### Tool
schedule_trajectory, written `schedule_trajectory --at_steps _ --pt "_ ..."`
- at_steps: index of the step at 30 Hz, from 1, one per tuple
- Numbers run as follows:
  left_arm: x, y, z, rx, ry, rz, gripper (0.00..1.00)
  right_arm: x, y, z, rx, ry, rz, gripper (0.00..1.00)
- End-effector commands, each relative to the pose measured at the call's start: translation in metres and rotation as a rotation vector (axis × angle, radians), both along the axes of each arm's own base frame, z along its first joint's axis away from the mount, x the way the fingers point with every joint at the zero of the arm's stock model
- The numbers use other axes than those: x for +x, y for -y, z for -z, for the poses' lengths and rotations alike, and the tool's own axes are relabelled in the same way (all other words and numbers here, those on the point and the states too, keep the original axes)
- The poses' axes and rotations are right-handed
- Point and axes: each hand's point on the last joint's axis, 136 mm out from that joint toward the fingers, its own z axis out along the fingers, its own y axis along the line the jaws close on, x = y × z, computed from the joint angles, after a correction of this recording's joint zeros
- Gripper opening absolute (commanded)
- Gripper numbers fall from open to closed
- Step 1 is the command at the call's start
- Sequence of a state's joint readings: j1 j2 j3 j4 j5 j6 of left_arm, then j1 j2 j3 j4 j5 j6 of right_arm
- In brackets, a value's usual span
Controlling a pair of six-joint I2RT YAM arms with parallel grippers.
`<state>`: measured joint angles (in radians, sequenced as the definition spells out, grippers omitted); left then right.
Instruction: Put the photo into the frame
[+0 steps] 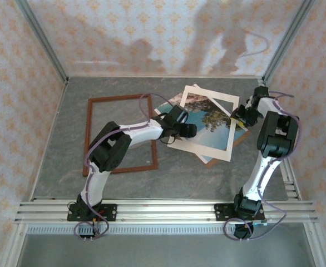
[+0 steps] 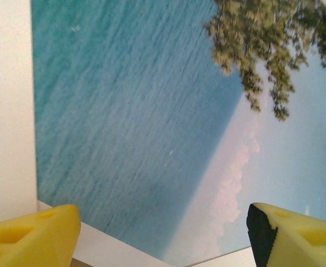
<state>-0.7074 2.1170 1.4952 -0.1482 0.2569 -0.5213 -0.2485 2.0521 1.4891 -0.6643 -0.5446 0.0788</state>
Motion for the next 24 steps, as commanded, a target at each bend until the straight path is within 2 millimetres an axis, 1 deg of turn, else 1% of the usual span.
schedule_trajectory --at_steps 1,5,7,10,13,19,24 --pt "0.010 -0.009 -0.027 -0.017 0.059 -0.012 0.80 -0.002 -0.003 0.005 -0.019 -0.011 -0.004 0.46" --pt "0.020 -0.021 -0.024 -0.002 0.064 -0.056 0.80 -0.001 -0.007 0.007 -0.009 -0.014 -0.016 0.45" --pt "0.025 -0.027 -0.018 0.006 0.054 -0.079 0.80 -0.001 -0.009 0.008 -0.006 -0.016 -0.019 0.46" --pt "0.027 -0.027 -0.005 0.021 0.031 -0.077 0.80 -0.001 -0.009 0.011 -0.003 -0.023 -0.019 0.46" --pt "0.027 -0.024 0.008 0.025 -0.001 -0.067 0.80 -0.002 -0.012 0.014 0.006 -0.030 -0.024 0.46" --pt "0.022 -0.021 0.026 0.017 -0.041 -0.057 0.79 -0.004 -0.017 0.020 0.030 -0.038 -0.039 0.47" --pt "0.017 -0.024 0.036 0.025 -0.053 -0.056 0.79 -0.001 -0.026 0.016 0.077 -0.009 -0.070 0.47"
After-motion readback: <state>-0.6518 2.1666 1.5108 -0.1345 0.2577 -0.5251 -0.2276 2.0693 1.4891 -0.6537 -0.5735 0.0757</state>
